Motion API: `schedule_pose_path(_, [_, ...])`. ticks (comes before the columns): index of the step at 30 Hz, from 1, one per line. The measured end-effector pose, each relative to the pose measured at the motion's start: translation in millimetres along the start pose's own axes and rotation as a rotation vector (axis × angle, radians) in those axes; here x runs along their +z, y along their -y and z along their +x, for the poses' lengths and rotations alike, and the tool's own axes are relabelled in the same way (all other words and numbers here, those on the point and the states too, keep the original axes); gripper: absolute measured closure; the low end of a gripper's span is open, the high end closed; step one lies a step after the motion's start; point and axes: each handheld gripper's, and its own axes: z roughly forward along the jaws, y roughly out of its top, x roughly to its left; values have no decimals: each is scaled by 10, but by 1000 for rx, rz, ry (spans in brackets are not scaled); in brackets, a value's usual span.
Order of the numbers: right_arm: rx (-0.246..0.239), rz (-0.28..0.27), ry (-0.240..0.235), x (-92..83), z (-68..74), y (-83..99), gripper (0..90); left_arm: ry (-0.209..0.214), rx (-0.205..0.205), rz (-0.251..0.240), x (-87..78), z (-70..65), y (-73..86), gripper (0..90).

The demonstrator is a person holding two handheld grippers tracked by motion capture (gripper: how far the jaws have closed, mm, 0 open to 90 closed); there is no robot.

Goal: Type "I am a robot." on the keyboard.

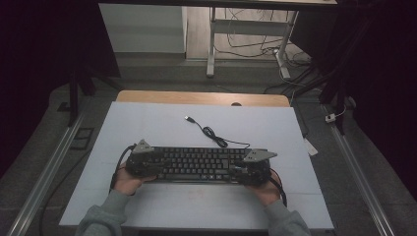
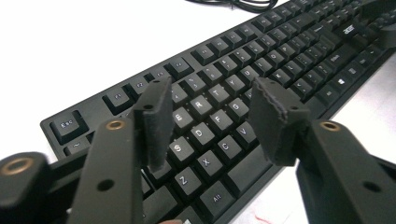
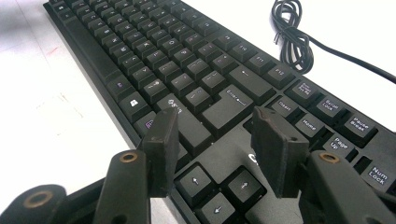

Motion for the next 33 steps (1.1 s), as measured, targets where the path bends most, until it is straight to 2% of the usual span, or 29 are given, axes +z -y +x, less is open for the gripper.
schedule_pose_path(9, [1,2,0,6,0,2,518,-24,-3,15,116,20,-21,661])
schedule_pose_path(15, [-1,4,-1,12,2,2,518,-13,-27,31,218,58,-32,877])
schedule_pose_path(21, [-4,8,2,19,6,2,518,-6,-11,50,311,37,-63,889])
schedule_pose_path(33, [-3,10,3,21,6,5,518,-28,10,89,438,-5,-68,889])
